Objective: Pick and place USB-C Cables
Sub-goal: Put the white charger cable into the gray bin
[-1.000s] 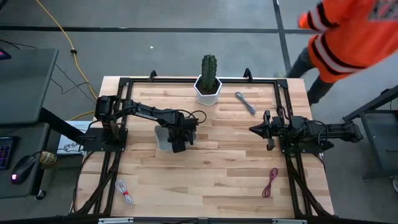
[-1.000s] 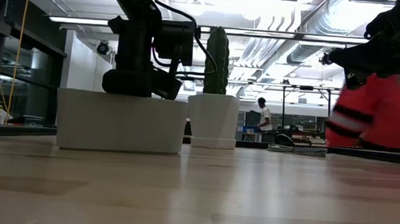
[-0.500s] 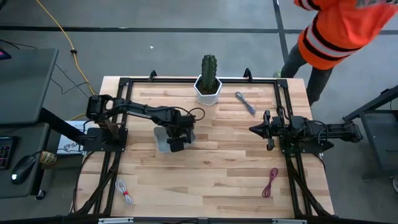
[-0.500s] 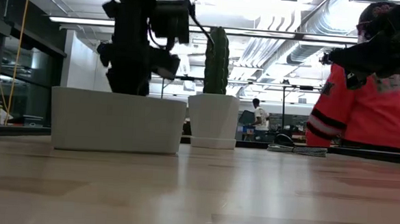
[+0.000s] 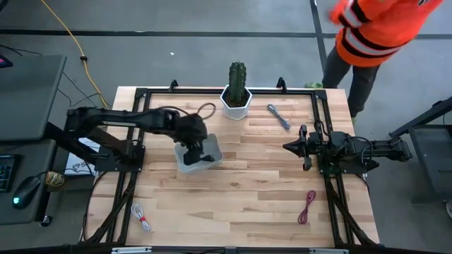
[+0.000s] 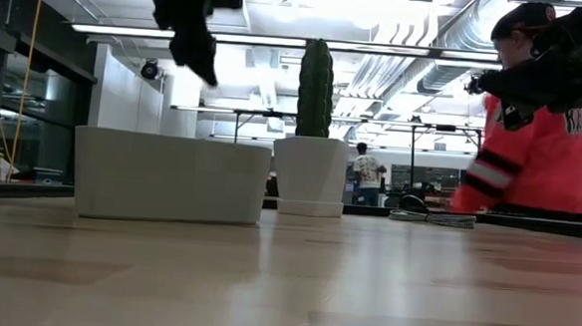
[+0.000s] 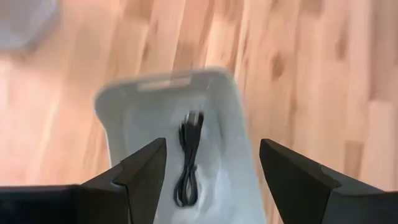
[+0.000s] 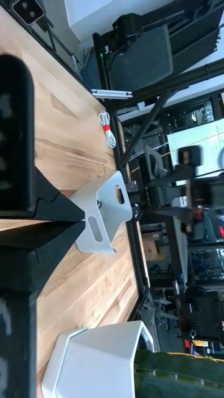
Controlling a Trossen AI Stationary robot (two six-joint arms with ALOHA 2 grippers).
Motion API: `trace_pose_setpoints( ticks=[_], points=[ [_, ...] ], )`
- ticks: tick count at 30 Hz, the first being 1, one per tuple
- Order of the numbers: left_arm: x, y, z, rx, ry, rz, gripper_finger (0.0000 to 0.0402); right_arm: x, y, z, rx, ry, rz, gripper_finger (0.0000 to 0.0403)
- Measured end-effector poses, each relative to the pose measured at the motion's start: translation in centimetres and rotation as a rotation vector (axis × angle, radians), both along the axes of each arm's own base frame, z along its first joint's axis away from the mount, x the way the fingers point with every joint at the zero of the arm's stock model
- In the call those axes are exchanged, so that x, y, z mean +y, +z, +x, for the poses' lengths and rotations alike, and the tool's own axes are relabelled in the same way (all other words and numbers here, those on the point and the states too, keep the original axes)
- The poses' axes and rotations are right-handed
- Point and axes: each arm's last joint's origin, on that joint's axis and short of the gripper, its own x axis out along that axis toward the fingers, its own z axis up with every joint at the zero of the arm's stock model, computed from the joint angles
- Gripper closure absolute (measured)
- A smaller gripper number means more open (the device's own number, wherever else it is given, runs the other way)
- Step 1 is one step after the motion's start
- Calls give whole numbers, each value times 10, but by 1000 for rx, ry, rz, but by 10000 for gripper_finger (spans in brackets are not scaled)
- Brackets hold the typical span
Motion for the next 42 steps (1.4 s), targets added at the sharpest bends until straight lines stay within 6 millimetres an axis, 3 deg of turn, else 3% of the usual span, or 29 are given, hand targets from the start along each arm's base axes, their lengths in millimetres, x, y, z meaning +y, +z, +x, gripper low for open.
trace_pose_setpoints(
  ticks=[5,12,20,27,42],
  points=[
    [0,23,-6,-158,21,71,161,0,0,0,0,0,0,402],
    [4,31,-4,-244,46,105,161,0,0,0,0,0,0,402],
    [30,61,-10,-485,242,262,161,0,0,0,0,0,0,402],
    [47,80,-11,-697,288,211,161,0,0,0,0,0,0,402],
    [50,86,-10,-768,250,183,161,0,0,0,0,0,0,402]
  ],
)
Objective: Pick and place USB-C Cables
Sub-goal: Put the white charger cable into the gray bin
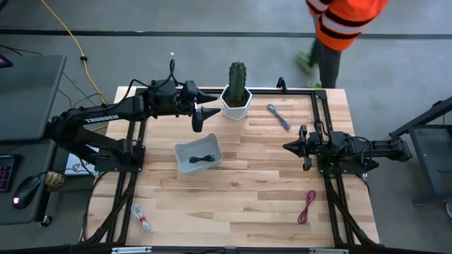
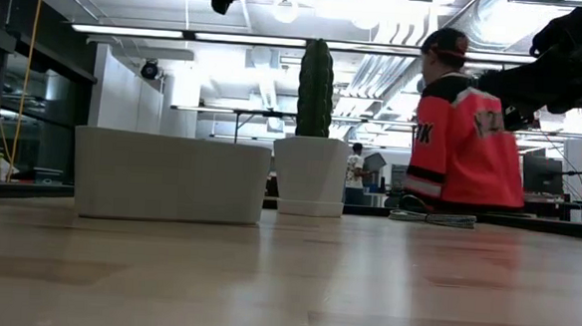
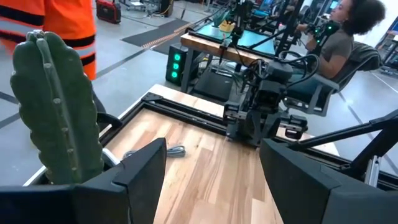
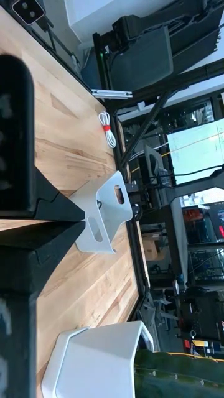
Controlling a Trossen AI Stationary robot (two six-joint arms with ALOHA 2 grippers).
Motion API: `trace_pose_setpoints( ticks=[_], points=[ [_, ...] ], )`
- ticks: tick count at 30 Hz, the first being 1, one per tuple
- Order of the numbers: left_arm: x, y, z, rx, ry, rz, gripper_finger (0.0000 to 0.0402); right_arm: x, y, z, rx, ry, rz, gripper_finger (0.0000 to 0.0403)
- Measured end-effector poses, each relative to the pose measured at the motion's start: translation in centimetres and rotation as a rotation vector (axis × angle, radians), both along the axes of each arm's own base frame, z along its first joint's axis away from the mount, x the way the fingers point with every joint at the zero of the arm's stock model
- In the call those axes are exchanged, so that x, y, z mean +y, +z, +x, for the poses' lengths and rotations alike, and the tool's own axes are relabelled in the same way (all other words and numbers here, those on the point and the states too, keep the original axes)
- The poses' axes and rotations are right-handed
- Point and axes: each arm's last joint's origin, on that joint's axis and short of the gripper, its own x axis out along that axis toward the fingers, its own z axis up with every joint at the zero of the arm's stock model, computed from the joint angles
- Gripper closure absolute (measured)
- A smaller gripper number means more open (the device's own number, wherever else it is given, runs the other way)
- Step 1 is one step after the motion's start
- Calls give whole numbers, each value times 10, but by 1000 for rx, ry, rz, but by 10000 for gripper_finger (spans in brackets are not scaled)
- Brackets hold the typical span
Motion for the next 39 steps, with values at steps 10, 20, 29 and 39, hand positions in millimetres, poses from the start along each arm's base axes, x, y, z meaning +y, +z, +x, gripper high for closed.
trace_pose_setpoints(
  ticks=[10,20,29,39],
  points=[
    [-1,3,1,-33,-14,2,270,0,0,0,0,0,0,402],
    [-1,4,1,-43,-32,19,390,0,0,0,0,0,0,402],
    [-3,5,2,-64,-74,-6,401,0,0,0,0,0,0,402],
    [-68,27,18,-291,-422,-47,401,0,0,0,0,0,0,402]
  ],
)
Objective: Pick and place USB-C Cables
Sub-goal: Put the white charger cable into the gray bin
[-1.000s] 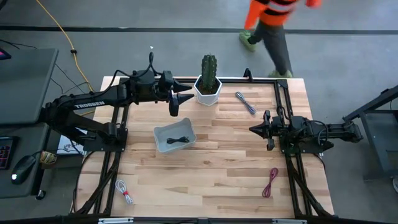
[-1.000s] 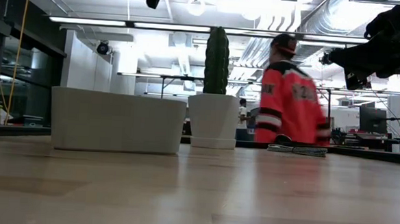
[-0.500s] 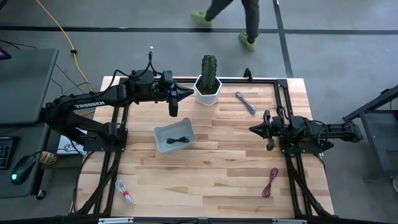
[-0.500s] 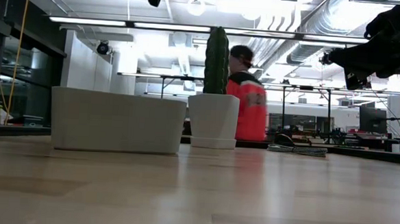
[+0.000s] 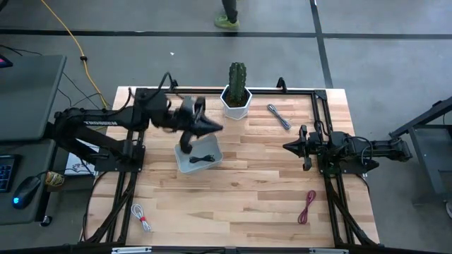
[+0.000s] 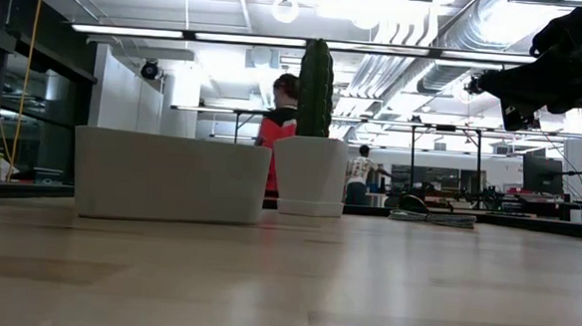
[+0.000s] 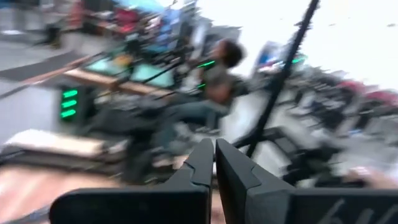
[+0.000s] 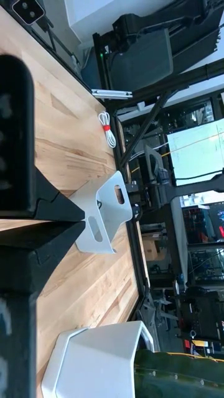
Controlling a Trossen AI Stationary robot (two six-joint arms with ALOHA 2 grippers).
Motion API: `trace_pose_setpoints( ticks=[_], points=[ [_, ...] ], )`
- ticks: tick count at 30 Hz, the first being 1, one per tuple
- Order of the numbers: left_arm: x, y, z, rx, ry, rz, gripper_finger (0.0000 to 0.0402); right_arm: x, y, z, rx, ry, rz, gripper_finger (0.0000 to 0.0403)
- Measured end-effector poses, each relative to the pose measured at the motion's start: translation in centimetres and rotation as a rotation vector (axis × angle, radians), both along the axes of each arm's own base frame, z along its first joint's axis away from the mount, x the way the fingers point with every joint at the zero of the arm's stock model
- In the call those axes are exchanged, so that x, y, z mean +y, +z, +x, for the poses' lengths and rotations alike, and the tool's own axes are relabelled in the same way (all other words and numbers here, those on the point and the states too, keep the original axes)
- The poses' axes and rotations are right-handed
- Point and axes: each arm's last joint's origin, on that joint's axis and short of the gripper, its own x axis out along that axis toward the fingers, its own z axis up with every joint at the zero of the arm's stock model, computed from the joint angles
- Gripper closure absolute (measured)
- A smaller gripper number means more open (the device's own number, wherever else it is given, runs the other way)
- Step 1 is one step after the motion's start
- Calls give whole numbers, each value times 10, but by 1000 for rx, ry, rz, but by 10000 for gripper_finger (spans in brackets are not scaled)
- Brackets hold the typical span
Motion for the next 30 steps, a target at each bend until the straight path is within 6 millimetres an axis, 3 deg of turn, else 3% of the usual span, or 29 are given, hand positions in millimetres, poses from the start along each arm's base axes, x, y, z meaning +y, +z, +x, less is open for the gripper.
trace_pose_setpoints(
  ticks=[11,19,25,30],
  points=[
    [-106,10,-12,-71,-406,-103,401,0,0,0,0,0,0,402],
    [-173,10,-59,32,-661,-137,401,0,0,0,0,0,0,402],
    [-205,10,-99,93,-747,-134,401,0,0,0,0,0,0,402],
    [-219,10,-117,95,-744,-136,401,0,0,0,0,-1,0,402]
  ],
)
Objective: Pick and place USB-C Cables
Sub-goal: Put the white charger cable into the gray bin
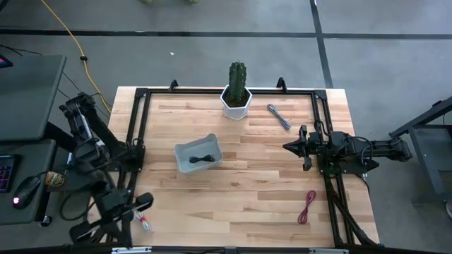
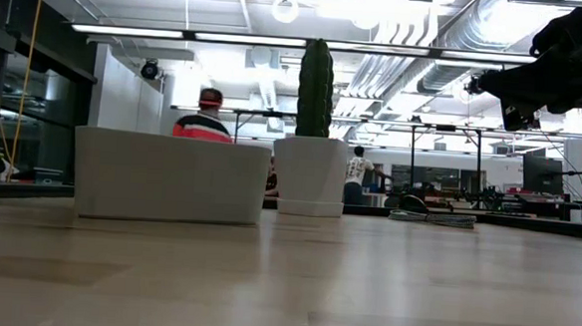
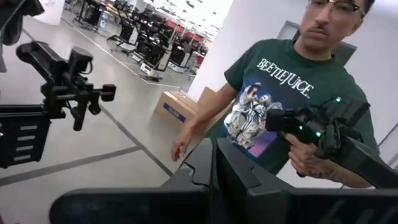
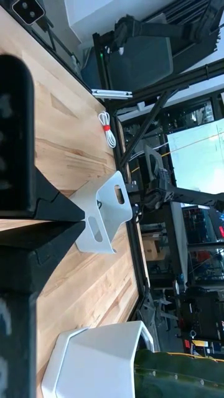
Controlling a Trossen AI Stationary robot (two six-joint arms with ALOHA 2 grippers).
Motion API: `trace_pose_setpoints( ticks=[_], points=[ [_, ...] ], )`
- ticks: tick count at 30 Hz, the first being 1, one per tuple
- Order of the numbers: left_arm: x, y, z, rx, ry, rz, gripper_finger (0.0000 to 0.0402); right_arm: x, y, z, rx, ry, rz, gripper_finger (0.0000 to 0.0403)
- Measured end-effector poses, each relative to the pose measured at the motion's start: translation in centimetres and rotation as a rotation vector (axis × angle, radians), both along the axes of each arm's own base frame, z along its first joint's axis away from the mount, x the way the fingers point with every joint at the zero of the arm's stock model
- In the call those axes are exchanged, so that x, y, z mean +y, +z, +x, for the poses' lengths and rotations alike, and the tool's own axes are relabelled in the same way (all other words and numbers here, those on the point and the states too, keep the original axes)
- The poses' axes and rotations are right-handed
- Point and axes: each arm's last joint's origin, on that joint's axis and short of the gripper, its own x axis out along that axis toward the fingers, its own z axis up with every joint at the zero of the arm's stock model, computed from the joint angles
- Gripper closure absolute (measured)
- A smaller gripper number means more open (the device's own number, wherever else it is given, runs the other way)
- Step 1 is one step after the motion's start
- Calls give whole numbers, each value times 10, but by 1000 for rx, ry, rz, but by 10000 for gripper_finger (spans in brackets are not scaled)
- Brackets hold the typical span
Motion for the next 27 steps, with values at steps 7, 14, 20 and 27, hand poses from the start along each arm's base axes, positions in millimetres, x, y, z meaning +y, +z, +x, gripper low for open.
trace_pose_setpoints(
  ticks=[7,14,20,27],
  points=[
    [-4,-7,-5,-2,51,106,401,0,0,0,0,0,0,402],
    [1,-48,-12,320,-34,382,401,0,0,0,0,0,0,402],
    [6,-79,-17,522,-83,650,401,0,0,0,0,0,0,402],
    [-9,-118,-10,623,-237,939,401,0,0,0,0,0,0,402]
  ],
)
